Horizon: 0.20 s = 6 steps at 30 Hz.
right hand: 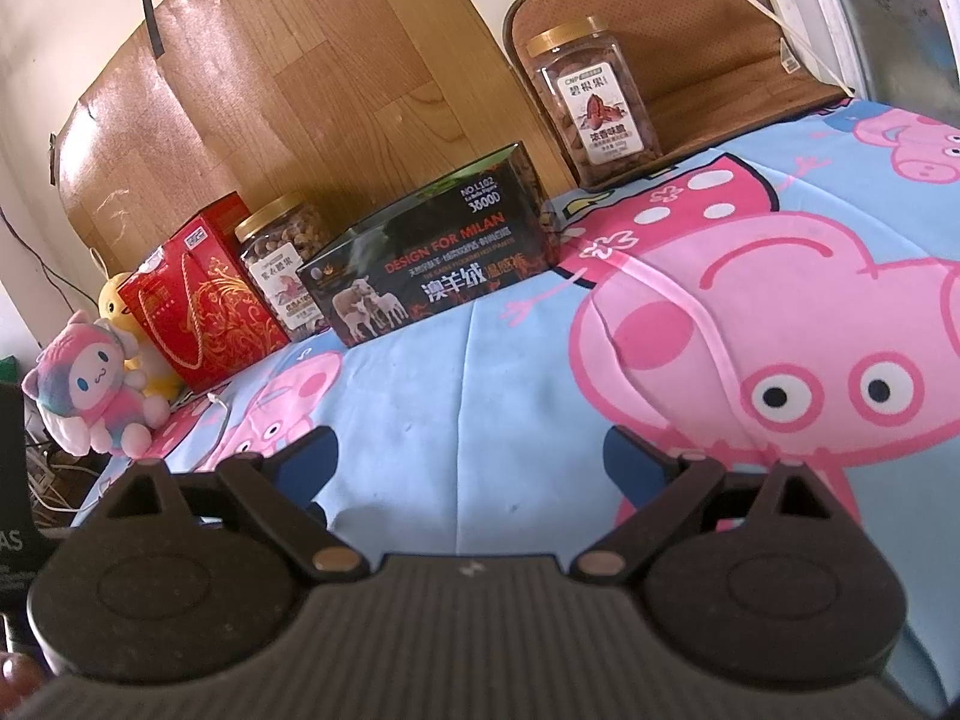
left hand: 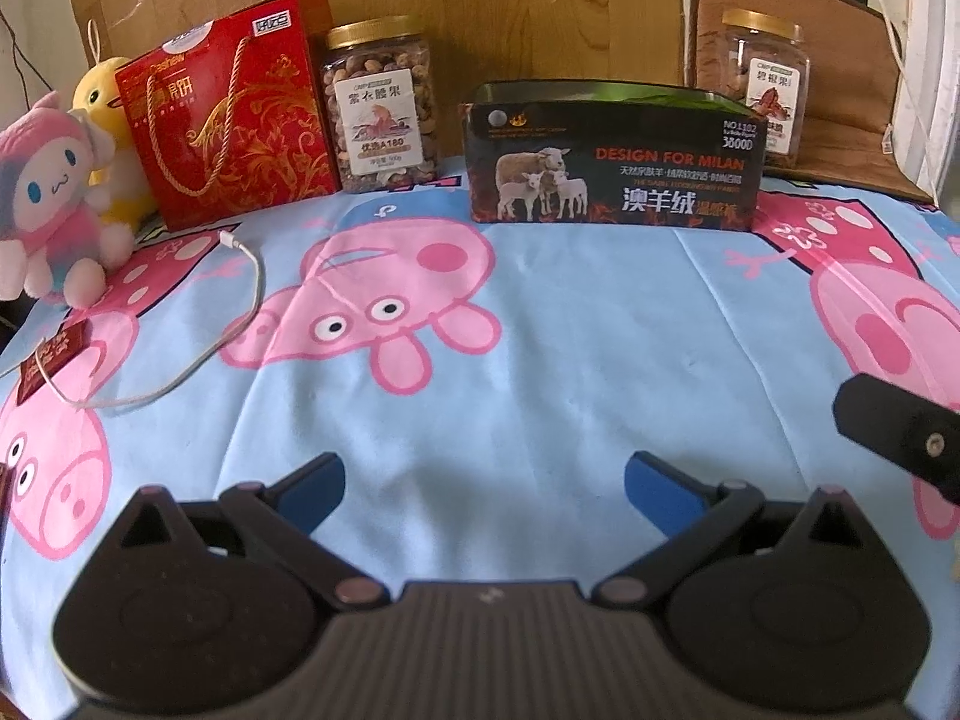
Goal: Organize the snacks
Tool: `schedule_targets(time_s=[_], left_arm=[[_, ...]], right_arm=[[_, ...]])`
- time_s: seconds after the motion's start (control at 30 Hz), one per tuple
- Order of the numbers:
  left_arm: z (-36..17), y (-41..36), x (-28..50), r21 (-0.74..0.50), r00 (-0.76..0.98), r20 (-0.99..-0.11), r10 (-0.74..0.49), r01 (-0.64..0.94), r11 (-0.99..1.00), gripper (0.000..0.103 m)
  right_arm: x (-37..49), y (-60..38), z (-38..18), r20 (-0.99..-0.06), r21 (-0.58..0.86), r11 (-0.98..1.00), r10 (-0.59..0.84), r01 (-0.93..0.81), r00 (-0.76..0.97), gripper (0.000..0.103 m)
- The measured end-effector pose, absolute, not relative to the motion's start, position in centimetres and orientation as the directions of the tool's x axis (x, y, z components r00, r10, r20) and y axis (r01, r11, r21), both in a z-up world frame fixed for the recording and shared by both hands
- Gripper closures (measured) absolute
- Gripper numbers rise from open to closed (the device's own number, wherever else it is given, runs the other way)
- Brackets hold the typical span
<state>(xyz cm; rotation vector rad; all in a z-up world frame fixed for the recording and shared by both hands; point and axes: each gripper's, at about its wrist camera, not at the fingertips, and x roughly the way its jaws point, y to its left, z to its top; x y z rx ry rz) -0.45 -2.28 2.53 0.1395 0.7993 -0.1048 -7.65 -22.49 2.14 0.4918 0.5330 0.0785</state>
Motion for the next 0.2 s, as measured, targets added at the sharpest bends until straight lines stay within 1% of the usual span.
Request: schedule_targets(time_s=[0.2], left_arm=[[3.27,-2.62,-0.72,0.075,0.723,-0.686,-0.076,0.174,0.982,0.0]], right_arm=[[-7.36,-22.89,2.32,-0.468,0.47,0.881,0.191,0.06,0.863,0.006]])
